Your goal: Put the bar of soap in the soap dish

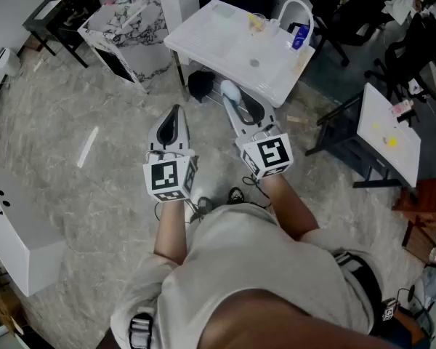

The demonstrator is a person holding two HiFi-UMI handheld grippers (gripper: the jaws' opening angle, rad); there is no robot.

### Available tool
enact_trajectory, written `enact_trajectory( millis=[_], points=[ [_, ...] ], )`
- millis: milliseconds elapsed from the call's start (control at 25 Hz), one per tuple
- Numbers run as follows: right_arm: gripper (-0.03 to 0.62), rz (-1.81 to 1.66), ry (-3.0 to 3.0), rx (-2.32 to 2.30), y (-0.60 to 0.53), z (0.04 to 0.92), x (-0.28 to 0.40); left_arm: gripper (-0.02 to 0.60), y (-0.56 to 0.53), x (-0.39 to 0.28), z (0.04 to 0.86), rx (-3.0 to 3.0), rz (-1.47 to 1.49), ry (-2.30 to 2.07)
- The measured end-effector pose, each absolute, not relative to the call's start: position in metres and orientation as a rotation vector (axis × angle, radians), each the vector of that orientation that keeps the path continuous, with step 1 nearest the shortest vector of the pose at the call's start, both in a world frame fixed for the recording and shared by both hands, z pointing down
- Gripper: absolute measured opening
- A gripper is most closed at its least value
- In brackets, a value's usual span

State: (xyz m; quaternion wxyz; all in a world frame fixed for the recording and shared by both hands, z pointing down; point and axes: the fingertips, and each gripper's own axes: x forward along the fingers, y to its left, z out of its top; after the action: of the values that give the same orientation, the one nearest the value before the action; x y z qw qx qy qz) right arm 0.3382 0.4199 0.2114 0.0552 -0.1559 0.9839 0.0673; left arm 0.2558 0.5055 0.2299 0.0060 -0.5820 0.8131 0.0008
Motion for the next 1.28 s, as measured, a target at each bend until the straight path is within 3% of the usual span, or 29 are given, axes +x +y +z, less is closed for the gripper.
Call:
enact_trajectory(
  millis=[720, 1280],
  points=[
    [0.115, 0.152, 3.055, -0.519, 0.465, 0.242, 0.295, 0.018, 0.558, 0.208, 0.266, -1.914, 0.024, 2.572],
    [0.115, 0.152, 3.071, -0.508, 0.381, 0.255, 0.214, 0.018, 0.477, 0.131, 0.282, -1.914, 0.013, 2.602]
  ],
)
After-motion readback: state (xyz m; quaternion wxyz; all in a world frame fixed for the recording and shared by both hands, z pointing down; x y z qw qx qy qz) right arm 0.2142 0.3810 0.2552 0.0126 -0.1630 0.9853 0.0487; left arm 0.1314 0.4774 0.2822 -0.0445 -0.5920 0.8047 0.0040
